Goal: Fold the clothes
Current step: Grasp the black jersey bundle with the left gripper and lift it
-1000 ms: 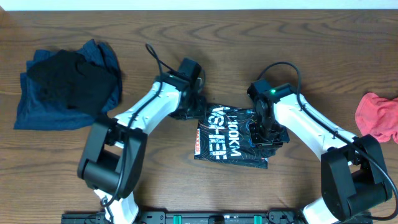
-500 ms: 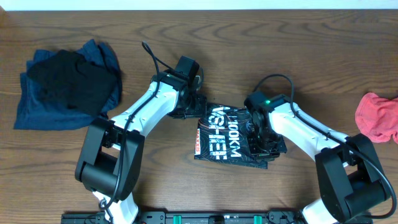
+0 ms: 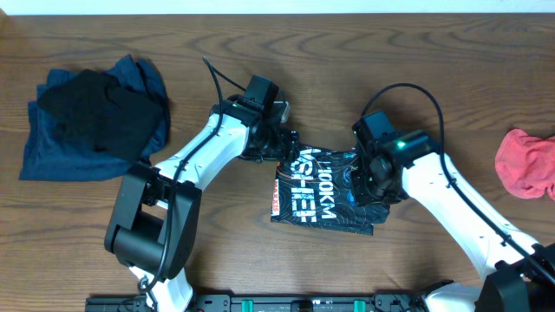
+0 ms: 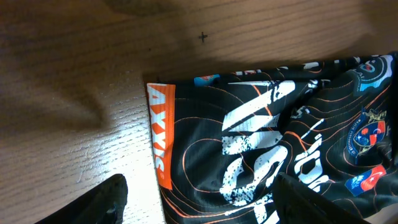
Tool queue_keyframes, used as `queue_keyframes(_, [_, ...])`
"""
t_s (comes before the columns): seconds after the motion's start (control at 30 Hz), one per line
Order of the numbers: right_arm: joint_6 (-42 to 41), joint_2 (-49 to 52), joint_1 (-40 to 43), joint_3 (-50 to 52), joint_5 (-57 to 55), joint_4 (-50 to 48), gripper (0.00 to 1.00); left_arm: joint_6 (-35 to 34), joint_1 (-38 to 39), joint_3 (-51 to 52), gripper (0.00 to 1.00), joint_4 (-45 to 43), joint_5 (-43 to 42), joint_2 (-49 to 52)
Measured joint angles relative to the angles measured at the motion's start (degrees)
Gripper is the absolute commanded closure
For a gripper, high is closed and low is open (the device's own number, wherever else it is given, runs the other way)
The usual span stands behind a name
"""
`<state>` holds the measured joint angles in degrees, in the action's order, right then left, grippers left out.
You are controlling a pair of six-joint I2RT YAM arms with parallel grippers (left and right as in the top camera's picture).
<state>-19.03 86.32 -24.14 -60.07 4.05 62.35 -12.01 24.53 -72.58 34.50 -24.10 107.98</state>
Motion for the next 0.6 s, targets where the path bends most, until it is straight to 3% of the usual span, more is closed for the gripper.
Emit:
queue_keyframes(0.43, [0.0, 0.0, 0.7, 0.0, -0.2, 0.2, 0.59, 1.5, 0.0, -0.1, 0.25, -0.7, -5.7, 6.0])
queue_keyframes(0.6, [0.0, 0.0, 0.7, 0.0, -0.5, 0.2, 0.59, 2.6, 0.6, -0.1, 0.45, -1.0, -12.2, 7.3])
